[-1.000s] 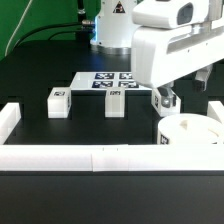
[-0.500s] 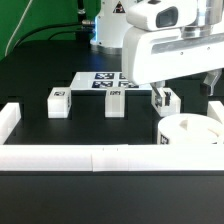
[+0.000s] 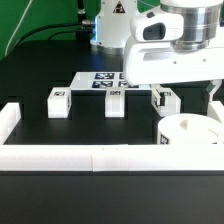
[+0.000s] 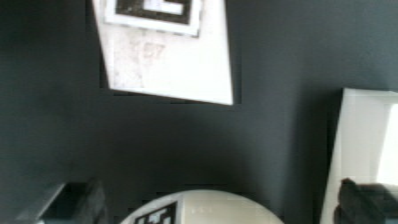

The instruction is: Assemble stool

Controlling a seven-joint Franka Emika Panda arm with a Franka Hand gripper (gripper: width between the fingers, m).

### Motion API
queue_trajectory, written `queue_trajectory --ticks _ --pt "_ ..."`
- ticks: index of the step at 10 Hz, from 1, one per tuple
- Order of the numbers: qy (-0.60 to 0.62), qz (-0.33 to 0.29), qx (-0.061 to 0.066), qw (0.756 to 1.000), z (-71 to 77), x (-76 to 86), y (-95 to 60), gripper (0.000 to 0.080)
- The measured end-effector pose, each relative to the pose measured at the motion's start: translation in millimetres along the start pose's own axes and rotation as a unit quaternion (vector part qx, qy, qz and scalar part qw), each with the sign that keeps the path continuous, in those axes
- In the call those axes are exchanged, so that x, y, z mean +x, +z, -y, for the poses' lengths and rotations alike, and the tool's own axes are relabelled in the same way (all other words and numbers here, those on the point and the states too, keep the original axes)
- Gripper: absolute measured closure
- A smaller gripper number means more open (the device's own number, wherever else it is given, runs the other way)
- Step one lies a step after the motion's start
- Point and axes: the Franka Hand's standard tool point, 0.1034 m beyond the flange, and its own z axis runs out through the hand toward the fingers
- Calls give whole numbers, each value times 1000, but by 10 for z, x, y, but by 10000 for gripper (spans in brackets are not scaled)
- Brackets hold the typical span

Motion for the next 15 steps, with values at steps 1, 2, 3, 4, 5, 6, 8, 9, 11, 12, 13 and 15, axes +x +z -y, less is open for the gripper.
queue_trajectory --ticks 1,2,3,4,5,6,8,9,11,12,13,15 --pt "0 2 0 1000 -9 -8 5 151" --pt "-4 58 -5 998 -78 -151 28 151" --pt "1 111 -10 994 -123 -193 10 151" --pt "5 180 -15 984 -118 -151 -69 151" --pt "6 206 -16 978 -84 -64 -73 151" --pt "5 229 -17 973 -93 -93 -56 151" --pt "6 311 -21 950 -112 -179 -42 151" --pt "6 329 -21 944 -117 -166 -15 151" --pt "10 391 -22 920 -160 -175 66 151" --pt "9 385 -21 923 -156 -136 69 151" --pt "8 386 -21 922 -155 -145 71 151" --pt "11 393 -22 919 -166 -189 133 151"
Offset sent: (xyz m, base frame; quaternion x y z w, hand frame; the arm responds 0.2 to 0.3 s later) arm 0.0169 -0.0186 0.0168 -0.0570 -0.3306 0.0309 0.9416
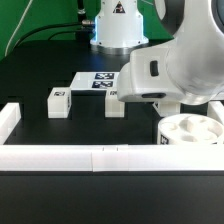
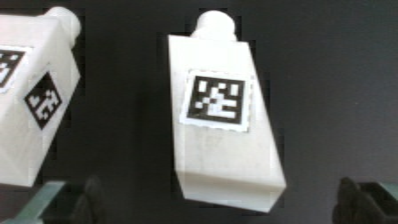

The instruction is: Assemble stool

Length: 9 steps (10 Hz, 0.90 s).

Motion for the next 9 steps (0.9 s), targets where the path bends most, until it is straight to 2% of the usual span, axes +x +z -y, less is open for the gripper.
queue_trajectory --ticks 4,5,6,7,8,9 --pt "3 20 -4 1000 32 -19 199 151" --pt "3 20 -4 1000 35 -18 197 151" --pt "3 20 -4 1000 37 -17 199 278" --pt "3 20 -4 1000 37 -17 200 278" --pt "3 20 -4 1000 37 -17 199 416" --pt "2 20 -4 1000 38 -17 199 476"
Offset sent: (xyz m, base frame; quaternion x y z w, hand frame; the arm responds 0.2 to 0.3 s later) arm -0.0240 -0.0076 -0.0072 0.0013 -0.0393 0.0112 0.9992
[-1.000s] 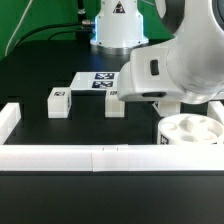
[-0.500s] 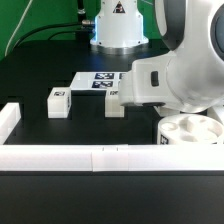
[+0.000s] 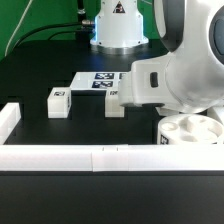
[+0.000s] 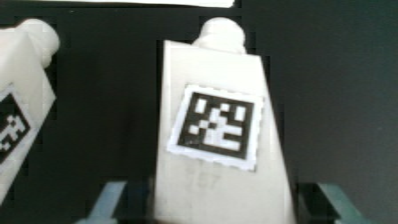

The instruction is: Assemble stool

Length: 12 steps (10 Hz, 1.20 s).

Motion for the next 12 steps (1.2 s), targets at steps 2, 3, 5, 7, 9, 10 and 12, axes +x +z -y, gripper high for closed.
queue_trajectory --ticks 2,3,5,7,9,10,12 --pt "0 0 0 1000 0 0 0 476" --pt "0 0 0 1000 0 0 0 476" --pt "-1 0 3 1000 3 -8 -34 476" --pt "4 -18 51 999 17 -174 -520 476" --pt "3 -41 47 998 30 -287 -792 476" --pt "2 -48 48 998 36 -268 -794 476" --pt "6 -132 53 990 54 -103 -925 476"
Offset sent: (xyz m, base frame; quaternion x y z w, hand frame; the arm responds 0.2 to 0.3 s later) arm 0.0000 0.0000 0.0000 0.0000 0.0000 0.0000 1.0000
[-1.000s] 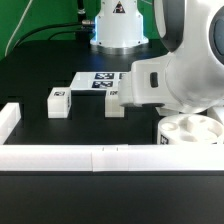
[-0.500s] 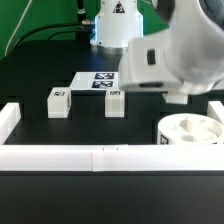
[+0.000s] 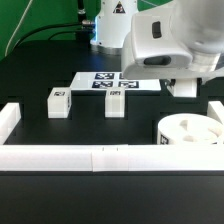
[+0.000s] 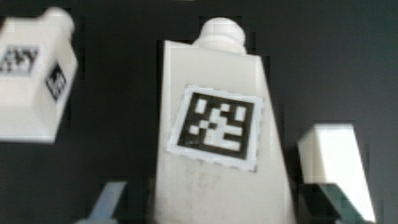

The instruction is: Assemble stool

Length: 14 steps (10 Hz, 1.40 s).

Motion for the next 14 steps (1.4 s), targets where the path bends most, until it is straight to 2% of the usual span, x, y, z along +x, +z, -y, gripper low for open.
queue_trajectory --ticks 1,2,4,5,6,8,9,10,12,13,14 --pt "-6 -46 -1 999 3 10 -83 476" --pt "-30 -85 -16 996 -5 -48 -306 476" --pt "-83 -190 -46 977 74 23 -865 476" --pt "-86 -227 -47 969 144 17 -916 476" --pt "-85 -247 -43 964 126 22 -845 476" --pt "-88 -333 -38 938 143 118 -933 476" --pt "-90 -371 -36 924 140 129 -925 476" --pt "-110 -416 -44 902 133 176 -963 476" --pt "-142 -526 -55 837 137 212 -925 476" --pt "-141 -546 -54 824 117 209 -900 476" --pt "-143 -581 -56 799 100 224 -924 476"
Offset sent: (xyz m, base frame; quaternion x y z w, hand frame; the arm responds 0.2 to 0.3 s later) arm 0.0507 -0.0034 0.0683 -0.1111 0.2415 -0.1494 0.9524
